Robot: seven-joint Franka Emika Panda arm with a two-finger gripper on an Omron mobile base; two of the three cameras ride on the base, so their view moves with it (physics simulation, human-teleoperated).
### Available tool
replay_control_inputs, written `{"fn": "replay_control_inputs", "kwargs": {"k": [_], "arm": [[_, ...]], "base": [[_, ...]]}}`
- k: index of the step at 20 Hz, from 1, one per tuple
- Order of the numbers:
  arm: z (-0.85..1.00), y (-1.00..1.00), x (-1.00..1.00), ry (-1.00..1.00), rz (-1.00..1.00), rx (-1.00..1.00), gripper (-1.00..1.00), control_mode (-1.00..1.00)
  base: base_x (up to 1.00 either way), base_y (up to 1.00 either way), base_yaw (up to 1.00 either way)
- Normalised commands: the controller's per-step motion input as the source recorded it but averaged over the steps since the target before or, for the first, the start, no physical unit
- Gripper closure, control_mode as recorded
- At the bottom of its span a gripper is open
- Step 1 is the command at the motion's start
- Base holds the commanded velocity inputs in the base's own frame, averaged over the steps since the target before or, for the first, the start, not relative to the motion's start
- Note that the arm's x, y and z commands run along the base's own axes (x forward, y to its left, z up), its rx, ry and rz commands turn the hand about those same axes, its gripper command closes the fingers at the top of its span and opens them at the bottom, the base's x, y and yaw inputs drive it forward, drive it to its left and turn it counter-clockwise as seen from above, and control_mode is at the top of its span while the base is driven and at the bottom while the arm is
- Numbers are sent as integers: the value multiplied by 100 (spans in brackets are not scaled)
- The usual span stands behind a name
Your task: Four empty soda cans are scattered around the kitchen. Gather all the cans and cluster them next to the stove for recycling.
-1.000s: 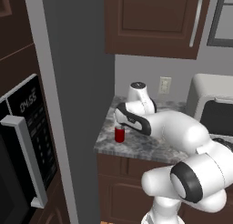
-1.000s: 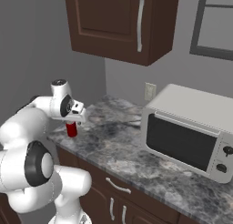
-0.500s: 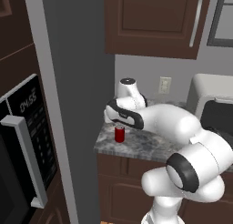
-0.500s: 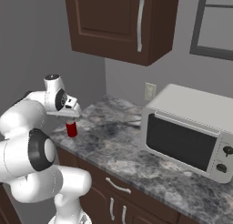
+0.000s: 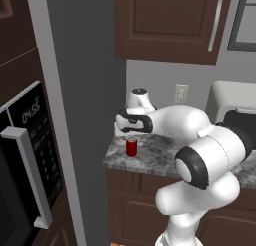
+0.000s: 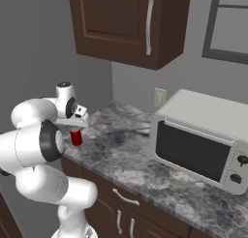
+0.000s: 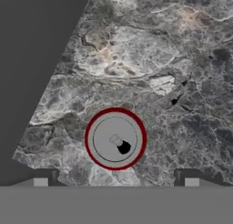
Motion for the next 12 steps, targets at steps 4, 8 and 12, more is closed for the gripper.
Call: {"fn": "replay_control_inputs", "kwargs": {"k": [4,8,12], "arm": [[0,8,0,14,0,3,-100,-100],[-15,4,11,10,0,0,-100,-100],[-30,0,40,2,0,-4,-100,-100]], "base": [[0,0,0],[0,0,0],[0,0,0]]}}
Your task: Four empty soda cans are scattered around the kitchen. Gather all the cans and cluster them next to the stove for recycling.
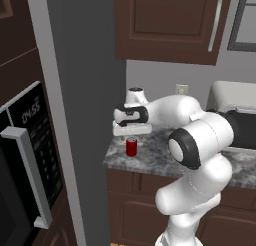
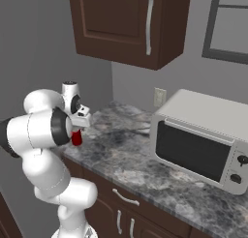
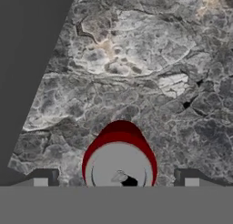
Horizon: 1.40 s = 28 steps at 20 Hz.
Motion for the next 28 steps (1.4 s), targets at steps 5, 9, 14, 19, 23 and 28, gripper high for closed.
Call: {"fn": "replay_control_inputs", "kwargs": {"k": [5,9,14,19,23,28], "arm": [[-6,9,26,1,0,-3,-100,-100],[0,20,0,1,0,0,-100,-100],[-10,3,-6,3,0,0,-100,-100],[20,-7,-4,0,-1,0,-100,-100],[4,-1,-37,0,0,0,-100,-100],[0,-1,-4,0,0,0,-100,-100]], "base": [[0,0,0],[0,0,0],[0,0,0],[0,0,0],[0,0,0],[0,0,0]]}}
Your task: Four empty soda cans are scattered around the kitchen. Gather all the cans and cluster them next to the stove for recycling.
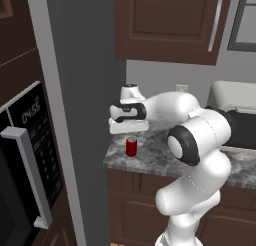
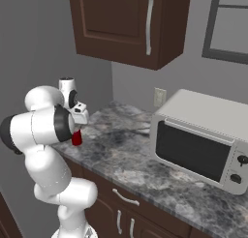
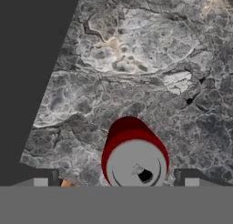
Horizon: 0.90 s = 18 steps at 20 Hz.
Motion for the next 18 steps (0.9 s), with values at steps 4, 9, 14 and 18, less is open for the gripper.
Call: {"fn": "replay_control_inputs", "kwargs": {"k": [4,9,14,18], "arm": [[0,0,0,0,0,0,-100,-100],[-10,-12,0,0,-1,0,-100,-100],[-14,-8,0,0,-1,0,-100,-100],[-31,0,0,0,-1,0,-100,-100]], "base": [[0,0,0],[0,0,0],[0,0,0],[0,0,0]]}}
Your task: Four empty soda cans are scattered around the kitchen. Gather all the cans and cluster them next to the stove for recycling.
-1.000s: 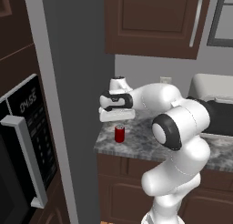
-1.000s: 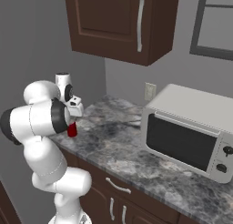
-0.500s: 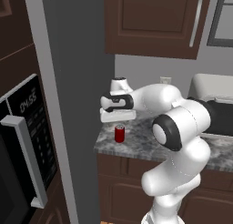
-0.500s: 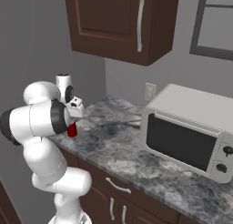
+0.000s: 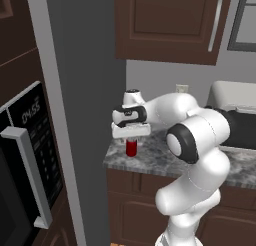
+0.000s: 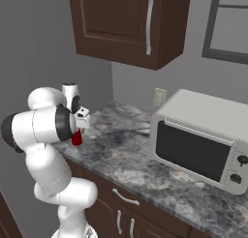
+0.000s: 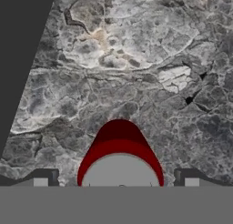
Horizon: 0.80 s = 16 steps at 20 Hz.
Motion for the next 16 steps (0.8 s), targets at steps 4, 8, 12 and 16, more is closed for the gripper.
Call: {"fn": "replay_control_inputs", "kwargs": {"k": [4,8,12,16], "arm": [[-44,0,0,0,-1,0,-100,-100],[-7,0,0,0,0,0,-100,-100],[0,0,0,0,0,0,100,-100],[0,-1,0,0,0,0,100,-100]], "base": [[0,0,0],[0,0,0],[0,0,0],[0,0,0]]}}
